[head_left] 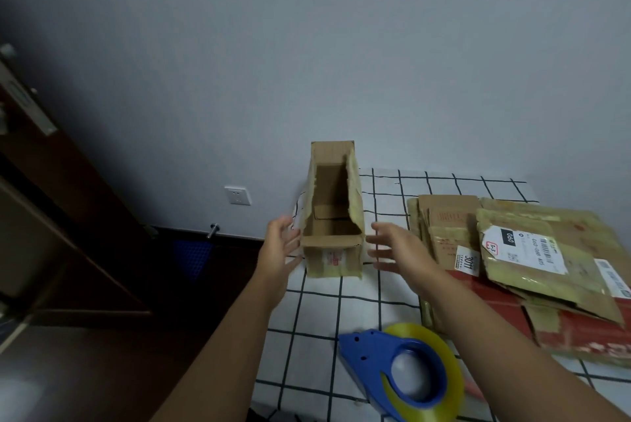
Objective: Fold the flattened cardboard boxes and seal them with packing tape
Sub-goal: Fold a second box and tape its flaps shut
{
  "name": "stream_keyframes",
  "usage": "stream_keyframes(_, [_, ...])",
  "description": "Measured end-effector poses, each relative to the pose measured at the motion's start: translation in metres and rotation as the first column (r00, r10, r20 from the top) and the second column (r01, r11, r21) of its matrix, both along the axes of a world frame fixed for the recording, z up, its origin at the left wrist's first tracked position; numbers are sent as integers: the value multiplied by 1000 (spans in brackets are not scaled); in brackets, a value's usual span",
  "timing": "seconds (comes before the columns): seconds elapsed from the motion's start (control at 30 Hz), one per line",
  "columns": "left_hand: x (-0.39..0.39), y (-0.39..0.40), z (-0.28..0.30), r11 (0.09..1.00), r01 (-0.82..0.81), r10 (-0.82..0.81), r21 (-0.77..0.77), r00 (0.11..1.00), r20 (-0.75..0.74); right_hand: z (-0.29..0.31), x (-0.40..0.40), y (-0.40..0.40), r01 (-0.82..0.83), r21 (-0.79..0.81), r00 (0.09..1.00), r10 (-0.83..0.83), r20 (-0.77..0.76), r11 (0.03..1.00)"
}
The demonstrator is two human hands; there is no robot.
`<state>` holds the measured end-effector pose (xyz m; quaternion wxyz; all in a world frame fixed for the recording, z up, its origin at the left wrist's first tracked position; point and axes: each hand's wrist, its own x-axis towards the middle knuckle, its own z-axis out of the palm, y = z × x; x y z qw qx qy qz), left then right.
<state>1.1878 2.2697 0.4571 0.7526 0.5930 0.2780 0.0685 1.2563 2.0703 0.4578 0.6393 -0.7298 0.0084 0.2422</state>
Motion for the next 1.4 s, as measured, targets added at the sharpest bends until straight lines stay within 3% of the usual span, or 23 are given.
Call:
stream_keyframes(0.07, [-6, -8, -11, 1000, -12, 12, -22, 1000, -24, -16, -4, -2, -163, -175, 981, 178, 75, 971])
stream_keyframes(0.13, [-7, -17, -19, 999, -42, 40, -34, 998, -51, -25, -8, 3, -263, -250, 948, 297, 112, 932])
stream_keyframes(0.2, [-1, -21, -21, 998, -61, 61, 3, 997, -44, -27, -6, 12, -242, -216, 945, 280, 170, 946])
stream_keyframes(0.3, [19, -13, -21, 990, 35, -36, 134, 999, 8, -24, 9, 28, -180, -121, 950, 204, 237, 976])
stream_keyframes(0.5, [87, 23, -15, 951, 55, -61, 303, 998, 11, -16, 65, 68, -198, -65, 959, 207, 195, 978])
stream_keyframes(0.7, [116, 32, -30, 926, 99, -112, 365, 994, 15, -25, 98, 83, -171, -100, 971, 185, 150, 980])
stream_keyframes(0.8, [116, 22, -34, 921, 119, -153, 372, 986, 62, -30, 101, 78, -52, -114, 977, 74, 200, 992])
stream_keyframes(0.9, [114, 2, -34, 869, 367, -395, 332, 918, 18, -30, 113, 65, 233, -58, 952, -216, 217, 971])
stream_keyframes(0.97, [118, -12, -36, 785, 524, -536, 330, 842, -61, -30, 120, 58, 383, -9, 913, -377, 154, 924])
stream_keyframes(1.03, [123, -19, -40, 813, 468, -471, 346, 879, -81, -35, 121, 57, 413, 15, 904, -412, 111, 910])
stream_keyframes(1.13, [131, -13, -47, 939, 161, -152, 305, 987, -53, -40, 111, 58, 308, -29, 945, -302, 124, 951])
stream_keyframes(1.23, [143, 11, -46, 955, -55, 82, 293, 993, -82, -48, 107, 60, 199, -69, 973, -189, 130, 978])
stream_keyframes(1.3, [158, 31, -43, 943, -85, 123, 320, 987, -99, -48, 108, 64, 193, -76, 972, -180, 152, 978])
stream_keyframes(1.4, [178, 51, -32, 953, -15, 49, 303, 993, -105, -50, 116, 67, 198, -91, 967, -179, 179, 976])
